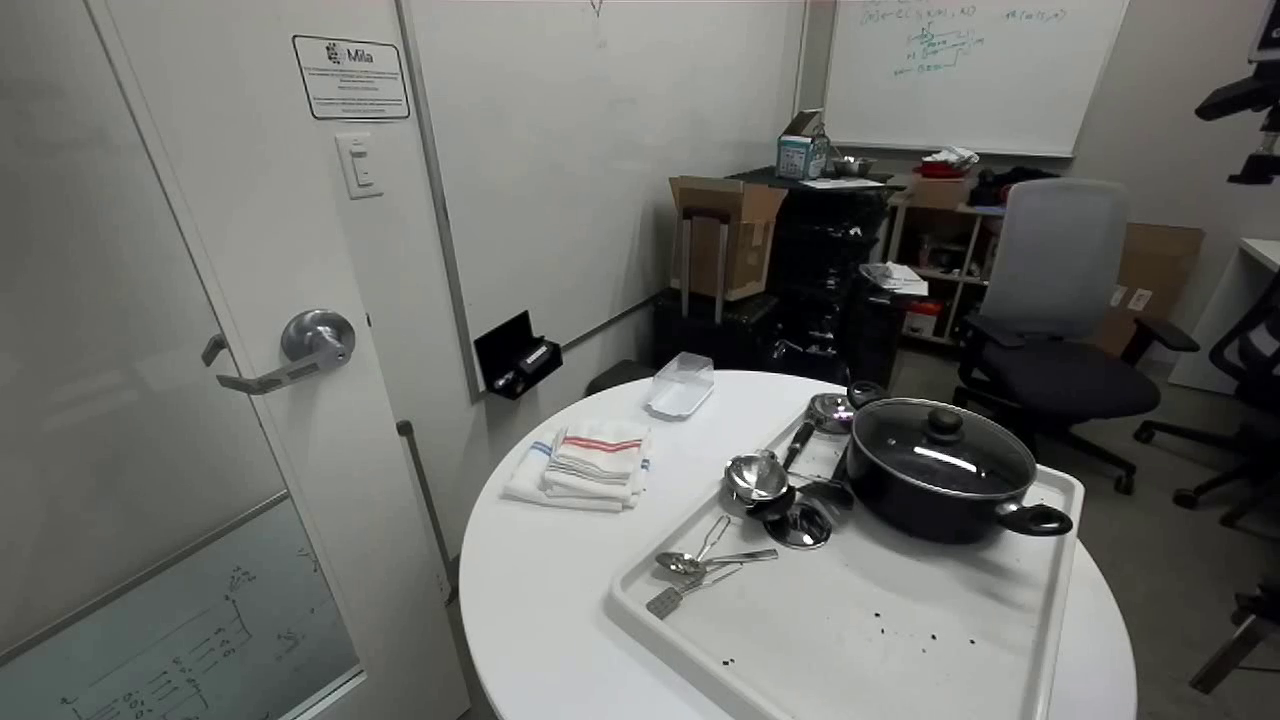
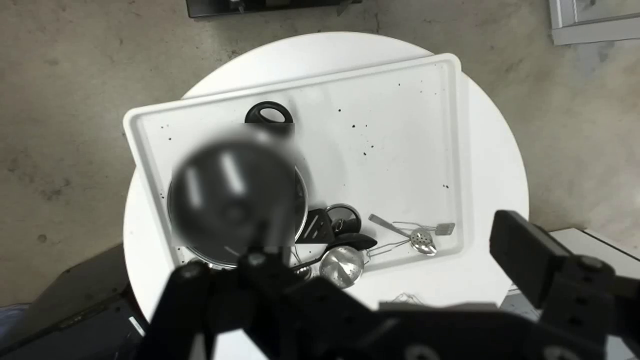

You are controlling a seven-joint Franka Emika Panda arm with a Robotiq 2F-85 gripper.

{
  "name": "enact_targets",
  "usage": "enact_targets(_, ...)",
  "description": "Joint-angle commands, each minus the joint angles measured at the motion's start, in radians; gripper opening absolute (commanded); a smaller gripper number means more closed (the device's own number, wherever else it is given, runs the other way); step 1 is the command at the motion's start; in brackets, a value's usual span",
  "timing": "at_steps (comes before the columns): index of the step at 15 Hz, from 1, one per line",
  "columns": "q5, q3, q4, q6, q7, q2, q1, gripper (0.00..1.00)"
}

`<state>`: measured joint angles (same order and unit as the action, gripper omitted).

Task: Move the pot's lid to the tray

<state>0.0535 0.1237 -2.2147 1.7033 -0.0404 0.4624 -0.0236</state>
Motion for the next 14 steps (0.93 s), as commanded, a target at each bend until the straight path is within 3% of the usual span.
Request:
enact_targets(1,0.006,-0.013,0.002,-0.002,-0.006,-0.002,-0.017,1.00)
enact_targets(6,0.005,-0.015,-0.001,0.037,-0.001,-0.038,-0.020,1.00)
enact_targets(14,0.003,-0.018,-0.014,0.236,0.015,-0.191,-0.028,1.00)
